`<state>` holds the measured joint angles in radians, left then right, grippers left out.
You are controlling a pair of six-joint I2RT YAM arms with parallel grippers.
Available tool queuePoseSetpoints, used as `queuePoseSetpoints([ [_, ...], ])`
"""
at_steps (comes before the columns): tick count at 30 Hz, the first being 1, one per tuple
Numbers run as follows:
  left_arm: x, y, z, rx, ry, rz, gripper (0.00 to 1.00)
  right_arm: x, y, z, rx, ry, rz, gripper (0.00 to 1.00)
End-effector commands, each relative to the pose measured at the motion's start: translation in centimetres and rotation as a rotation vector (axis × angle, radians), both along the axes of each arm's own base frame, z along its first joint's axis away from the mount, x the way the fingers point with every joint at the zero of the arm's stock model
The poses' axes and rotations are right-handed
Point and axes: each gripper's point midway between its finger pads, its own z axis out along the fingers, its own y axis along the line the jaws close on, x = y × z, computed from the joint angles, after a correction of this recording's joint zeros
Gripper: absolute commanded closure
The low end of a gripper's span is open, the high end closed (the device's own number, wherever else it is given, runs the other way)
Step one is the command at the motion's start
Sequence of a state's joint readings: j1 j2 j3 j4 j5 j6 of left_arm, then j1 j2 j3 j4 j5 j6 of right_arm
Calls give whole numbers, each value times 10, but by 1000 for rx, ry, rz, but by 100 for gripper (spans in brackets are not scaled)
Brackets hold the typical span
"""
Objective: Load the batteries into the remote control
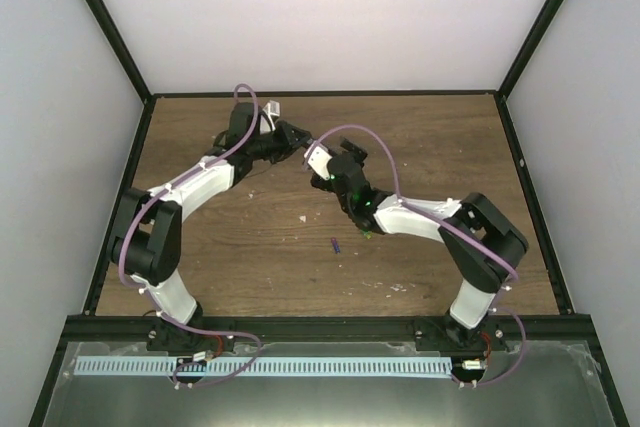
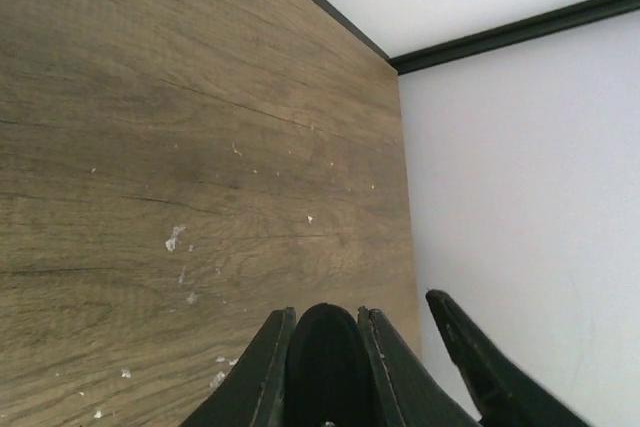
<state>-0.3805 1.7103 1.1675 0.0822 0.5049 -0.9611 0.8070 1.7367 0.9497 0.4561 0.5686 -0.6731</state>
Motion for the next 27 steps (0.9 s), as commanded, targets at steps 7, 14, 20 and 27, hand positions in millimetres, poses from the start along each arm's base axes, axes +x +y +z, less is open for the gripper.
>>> queuePoseSetpoints([
  [7, -10, 2, 22, -20, -192, -159, 85, -29, 2, 19, 292, 347, 328, 0],
  [14, -19, -6, 22, -20, -213, -251, 95, -48, -8, 15, 299, 451, 444, 0],
  [20, -23, -10, 23, -38, -241, -296, 98, -57, -4, 10, 289, 507, 515, 1],
  [27, -27, -15, 25, -56, -259, -347, 100, -55, -5, 3, 268, 520, 516, 13],
])
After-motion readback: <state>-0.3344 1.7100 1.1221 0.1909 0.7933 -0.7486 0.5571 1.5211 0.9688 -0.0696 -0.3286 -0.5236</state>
